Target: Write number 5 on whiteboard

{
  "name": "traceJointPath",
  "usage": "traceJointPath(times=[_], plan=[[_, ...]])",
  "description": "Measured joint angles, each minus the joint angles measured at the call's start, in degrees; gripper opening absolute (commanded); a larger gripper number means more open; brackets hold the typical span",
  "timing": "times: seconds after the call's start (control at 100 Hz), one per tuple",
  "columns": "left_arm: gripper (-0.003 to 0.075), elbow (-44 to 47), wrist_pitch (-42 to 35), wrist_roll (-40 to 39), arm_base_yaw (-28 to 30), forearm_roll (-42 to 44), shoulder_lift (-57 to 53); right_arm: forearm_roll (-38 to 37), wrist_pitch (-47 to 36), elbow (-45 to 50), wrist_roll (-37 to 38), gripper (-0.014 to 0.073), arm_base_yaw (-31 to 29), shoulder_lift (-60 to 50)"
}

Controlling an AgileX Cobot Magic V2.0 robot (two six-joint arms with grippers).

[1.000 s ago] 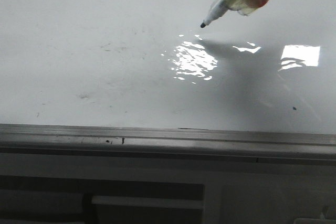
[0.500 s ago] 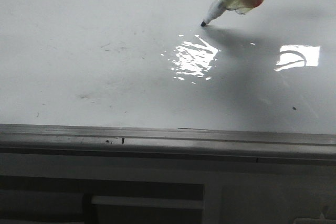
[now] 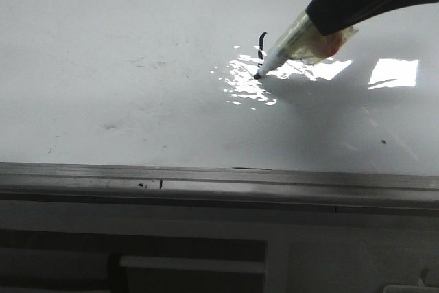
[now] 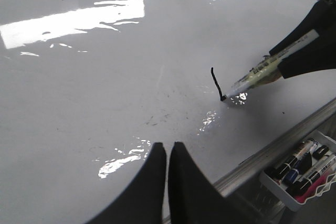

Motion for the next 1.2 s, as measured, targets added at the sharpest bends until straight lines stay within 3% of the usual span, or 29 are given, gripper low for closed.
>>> traceJointPath(times=[0.22, 0.36, 0.62, 0.92, 1.201], plan=[[-0.002, 0.0, -0.1, 0.0, 0.0, 0.0, 0.0, -0.1, 0.7, 0.1, 2.6, -0.0041, -1.1, -0.4], [-0.002, 0.0, -0.1, 0.0, 0.0, 0.0, 0.0, -2.8, 4.4, 0.1, 7.8, -0.0041, -3.5, -2.9], [-0.002, 0.0, -0.1, 0.0, 0.0, 0.0, 0.0, -4.8, 10.8, 1.8, 10.8, -0.0041, -4.5, -7.2], [-0.002, 0.0, -0.2, 0.0, 0.0, 0.0, 0.0, -2.3, 4.7, 5.0, 13.3, -0.0042, 2.6, -2.9], [-0.002, 0.0, 0.5, 0.0, 0.0, 0.0, 0.0, -6.9, 5.6, -2.5, 13.7, -0.0042, 5.1, -4.9]])
